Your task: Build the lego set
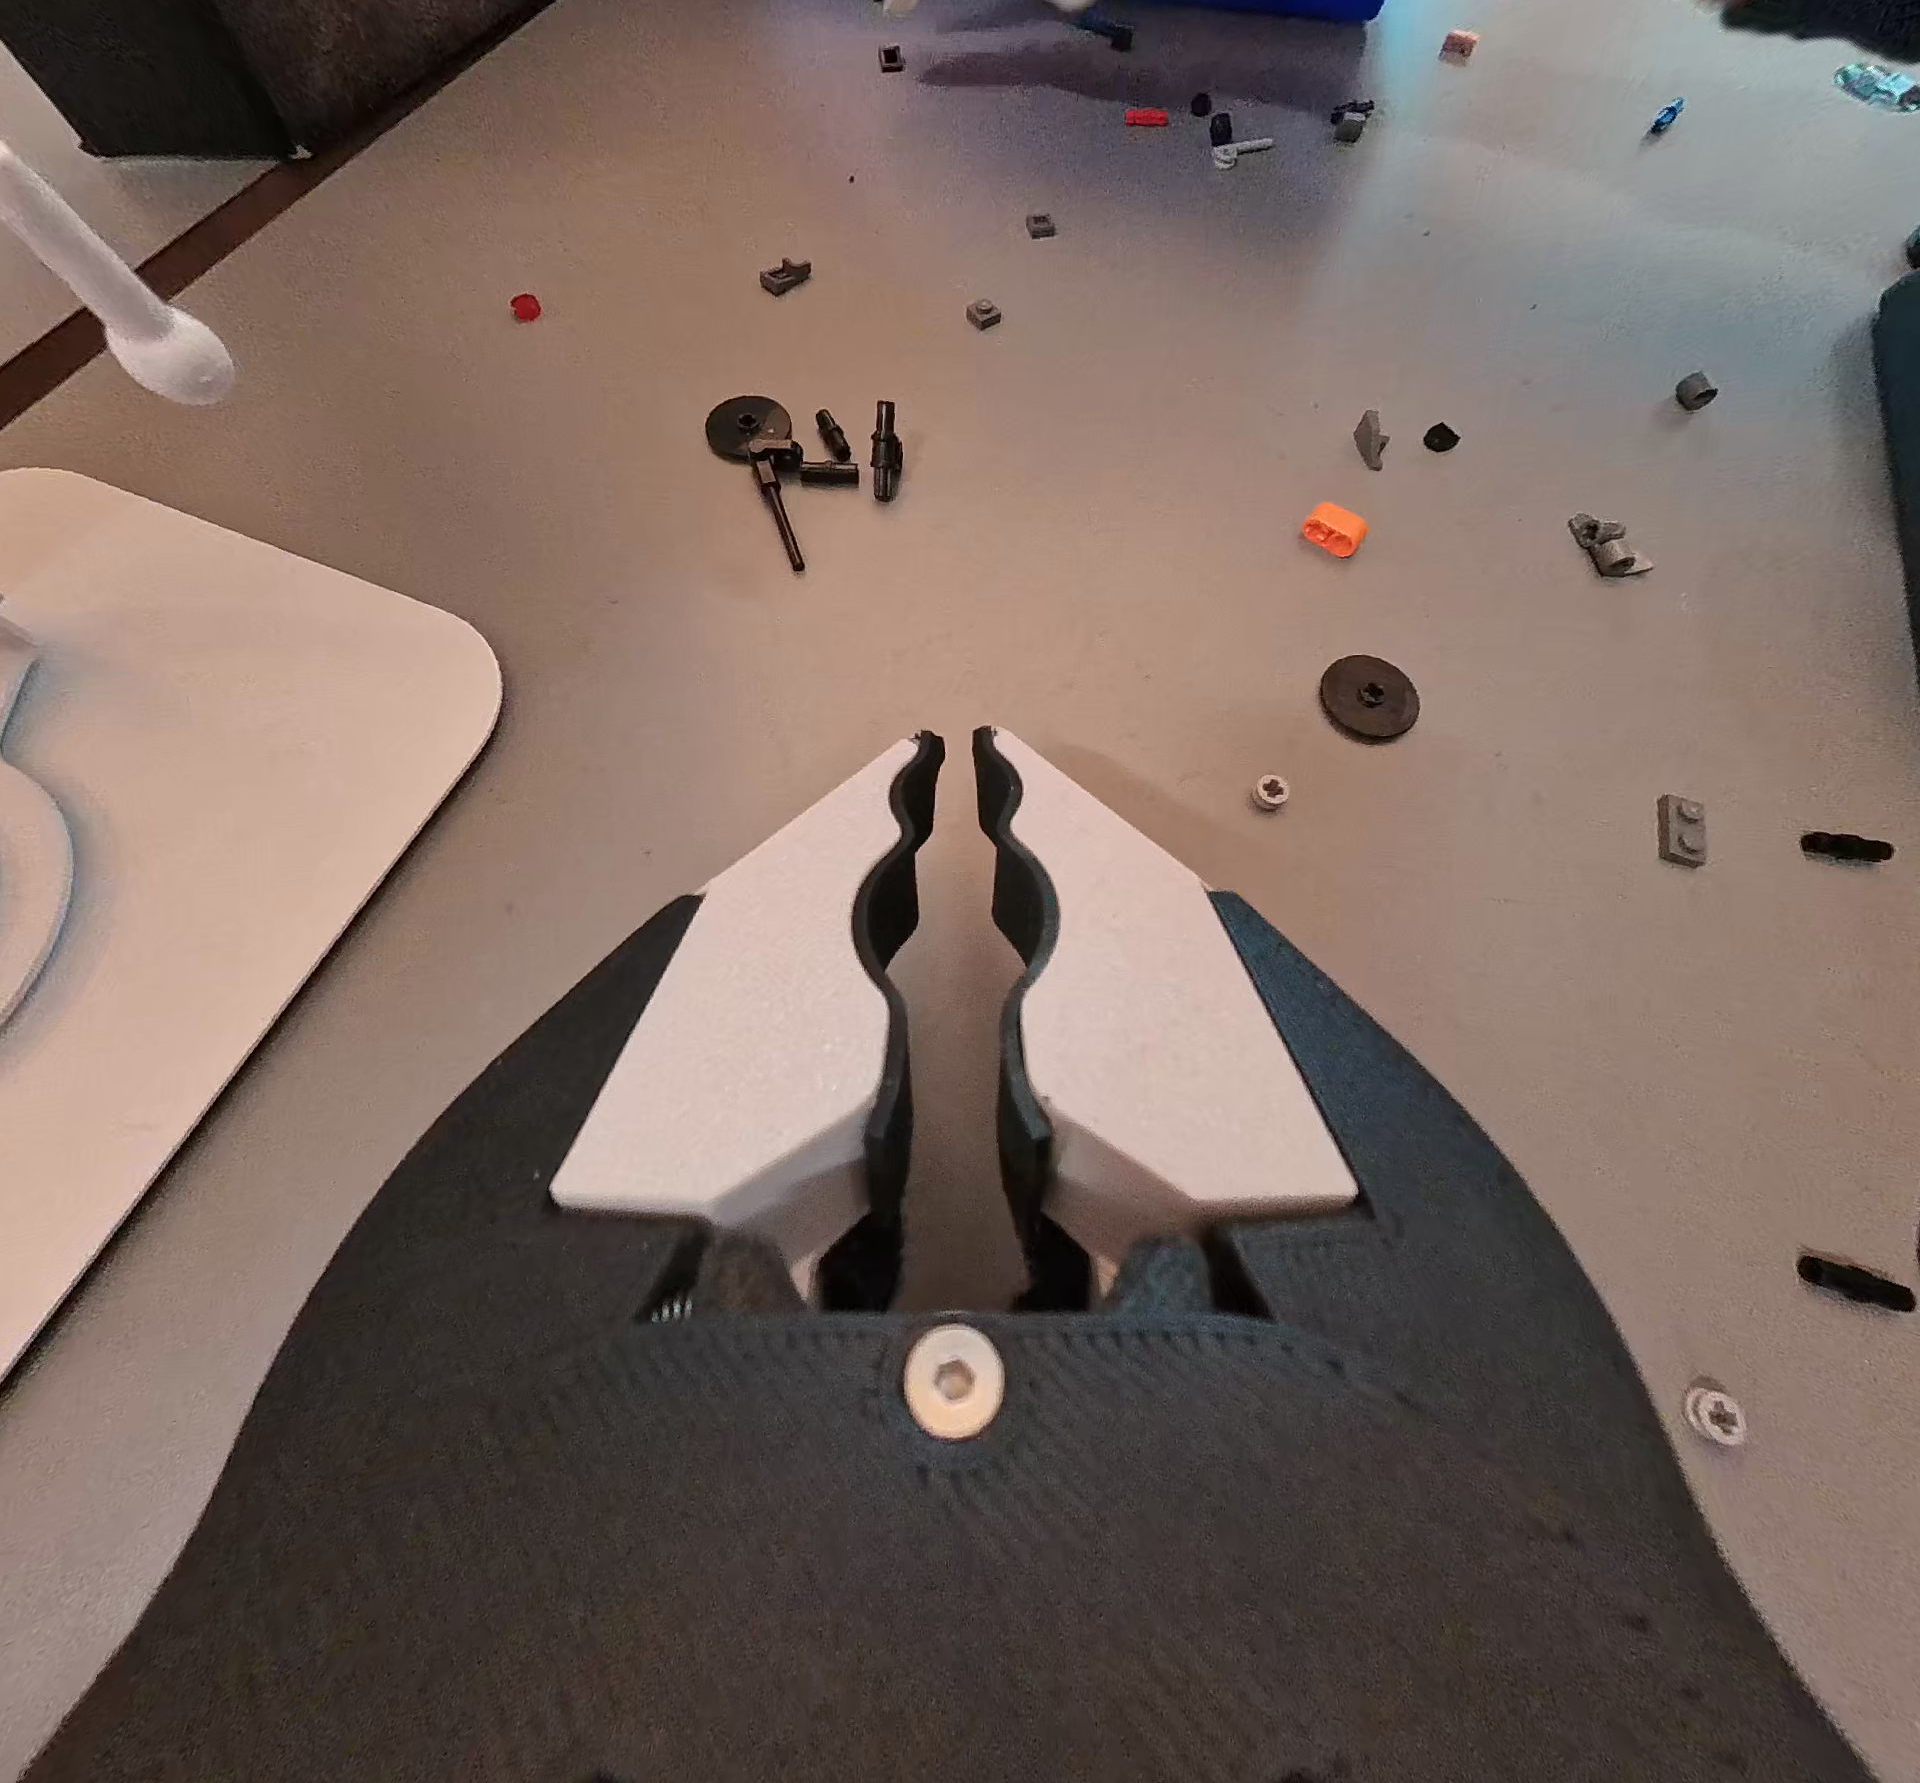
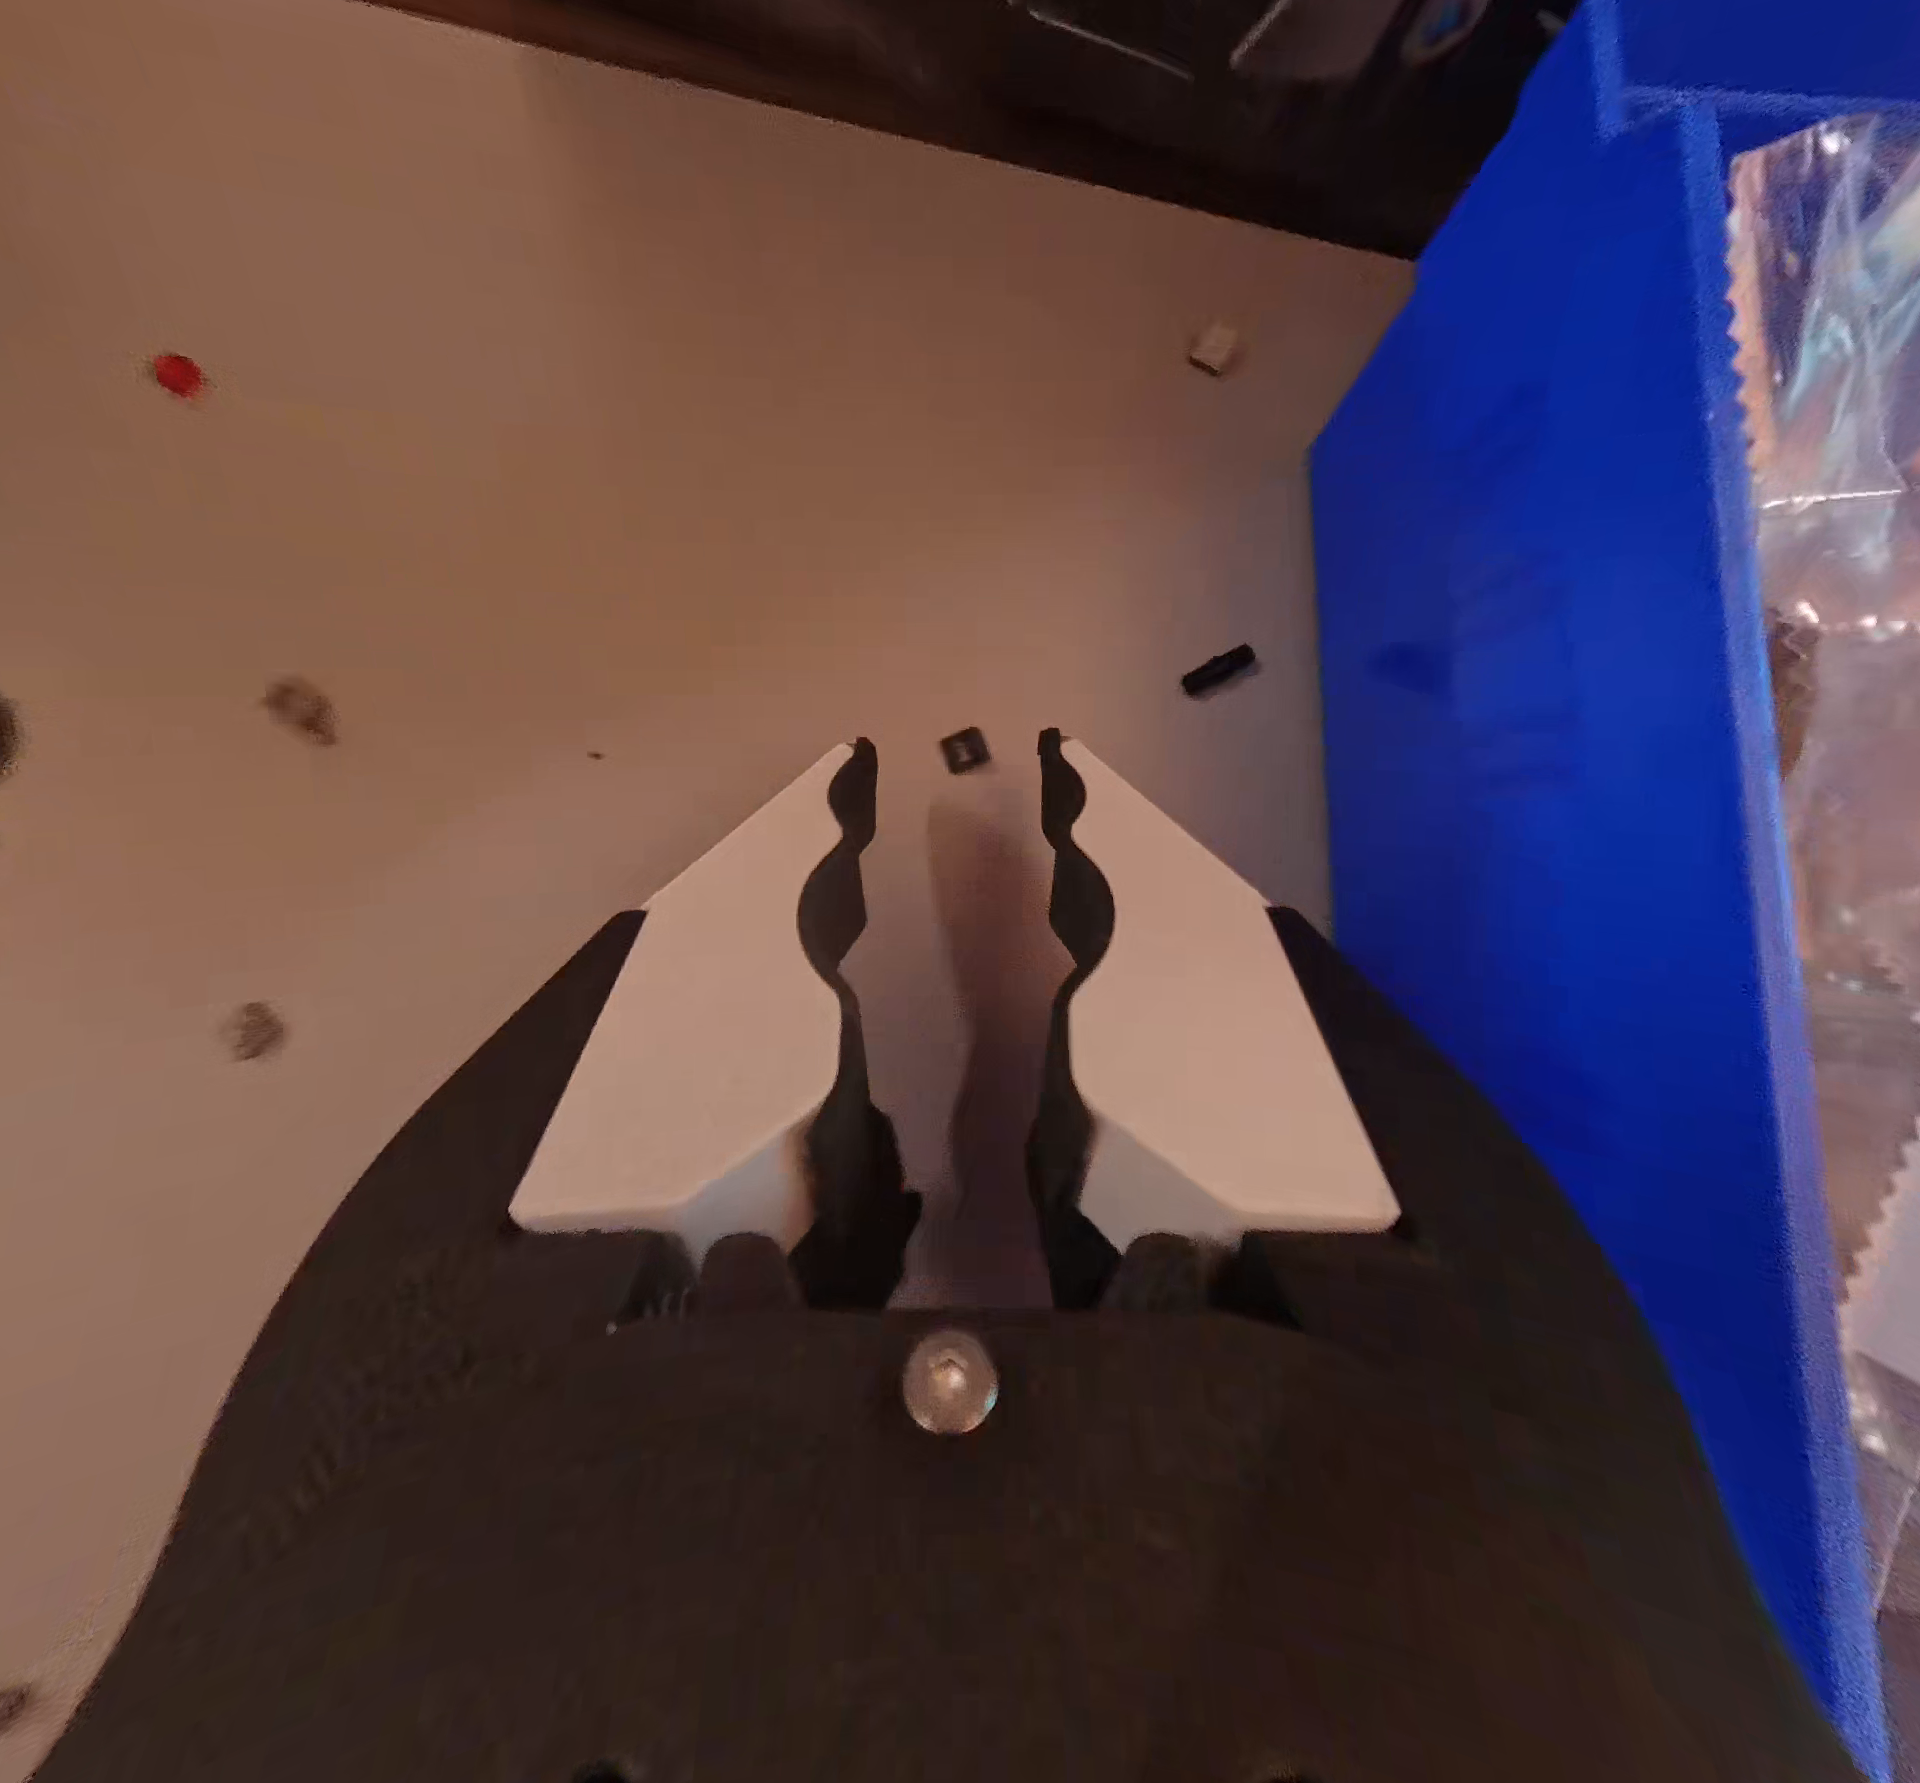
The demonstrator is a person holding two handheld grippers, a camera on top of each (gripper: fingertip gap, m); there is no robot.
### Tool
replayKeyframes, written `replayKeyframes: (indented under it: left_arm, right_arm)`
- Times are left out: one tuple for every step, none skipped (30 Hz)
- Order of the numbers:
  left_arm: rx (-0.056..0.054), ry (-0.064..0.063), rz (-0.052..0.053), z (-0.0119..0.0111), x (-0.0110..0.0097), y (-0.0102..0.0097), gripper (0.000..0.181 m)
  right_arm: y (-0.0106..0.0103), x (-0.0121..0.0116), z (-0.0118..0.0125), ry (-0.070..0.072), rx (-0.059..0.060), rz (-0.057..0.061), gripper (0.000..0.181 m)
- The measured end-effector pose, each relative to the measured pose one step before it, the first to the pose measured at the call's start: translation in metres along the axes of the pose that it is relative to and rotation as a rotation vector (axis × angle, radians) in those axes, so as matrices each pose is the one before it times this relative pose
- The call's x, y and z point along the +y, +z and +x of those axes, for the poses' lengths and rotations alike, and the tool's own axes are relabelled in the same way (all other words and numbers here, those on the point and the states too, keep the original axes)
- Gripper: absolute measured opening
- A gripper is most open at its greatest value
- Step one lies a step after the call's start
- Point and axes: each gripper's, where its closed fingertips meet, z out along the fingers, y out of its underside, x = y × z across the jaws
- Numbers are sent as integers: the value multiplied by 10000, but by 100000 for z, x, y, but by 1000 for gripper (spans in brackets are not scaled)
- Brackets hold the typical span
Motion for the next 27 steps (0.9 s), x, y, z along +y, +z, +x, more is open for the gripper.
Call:
replayKeyframes:
  left_arm:
    - [14, 0, 0, 16, -5, 8, 5]
    - [5, -1, 11, 3, -17, -9, 5]
    - [8, -4, 13, 5, -12, -19, 5]
    - [9, -5, 6, 2, -7, -17, 4]
    - [9, 1, 2, 12, -3, 2, 5]
    - [11, 4, 11, 23, -35, 1, 5]
    - [17, 3, 13, 40, -31, 12, 4]
    - [15, 14, -2, 42, -11, 22, 5]
    - [8, 24, -23, 30, 20, 24, 5]
    - [12, 16, -12, 36, 12, 20, 5]
    - [14, 0, 11, 29, -26, 6, 4]
    - [14, -6, 18, 19, -27, -4, 4]
    - [1, 1, 6, -4, -14, 12, 4]
    - [1, -9, -8, -14, 19, -1, 4]
    - [8, -16, 7, -8, -8, 0, 4]
    - [5, -12, 17, -6, -22, -13, 4]
    - [1, -8, 14, -15, -17, -15, 4]
    - [1, -7, 7, -15, -8, -20, 4]
    - [9, -7, 5, 0, -4, -4, 4]
    - [4, -6, -1, -4, -2, 3, 4]
    - [-2, 0, -1, 2, -5, 11, 4]
    - [0, 5, 0, 6, -2, 4, 4]
    - [4, 4, -10, 7, 16, 10, 4]
    - [3, 6, 5, 9, 2, -11, 4]
    - [2, -3, 21, -7, -25, -31, 4]
    - [2, -17, 9, -16, 0, -17, 4]
    - [11, -13, -17, -8, 21, 8, 4]
  right_arm:
    - [466, 392, 424, -142, 224, -159, 27]
    - [536, 407, 104, 31, -15, -193, 27]
    - [457, 234, -4, 145, -110, -59, 27]
    - [189, -171, 1, 191, -131, 164, 22]
    - [99, -32, 91, 91, -36, -2, 19]
    - [66, -11, -5, 29, -61, -42, 13]
    - [54, -19, -125, -5, -107, -4, 6]
    - [40, -79, -13, -62, 10, 49, 5]
    - [35, -40, -24, -74, 14, 15, 5]
    - [3, -6, -101, 8, -60, -30, 5]
    - [-20, -16, -261, 54, -186, -56, 5]
    - [-71, -43, -254, 32, -155, -30, 4]
    - [-172, -155, -439, -38, -153, 76, 4]
    - [-271, -202, -963, -50, -351, 76, 3]
    - [-362, -357, -1569, -125, -571, 127, 4]
    - [-349, -467, -1902, -284, -581, 204, 4]
    - [-232, -243, -2090, -378, -555, 53, 3]
    - [-118, -57, -2362, -419, -667, -88, 0]
    - [53, -301, -2399, -401, -672, 69, 0]
    - [293, -216, -1894, -319, -408, 36, 0]
    - [501, 107, -1417, -258, -228, -188, 0]
    - [548, 213, -916, -228, -64, -253, 0]
    - [440, -17, -767, -195, -104, -96, 0]
    - [212, -212, -431, -158, -31, 54, 0]
    - [-5, -71, 105, -78, 133, -52, 0]
    - [-206, -181, 38, 53, -6, -1, 0]
    - [-333, -368, -394, 143, -295, 107, 0]
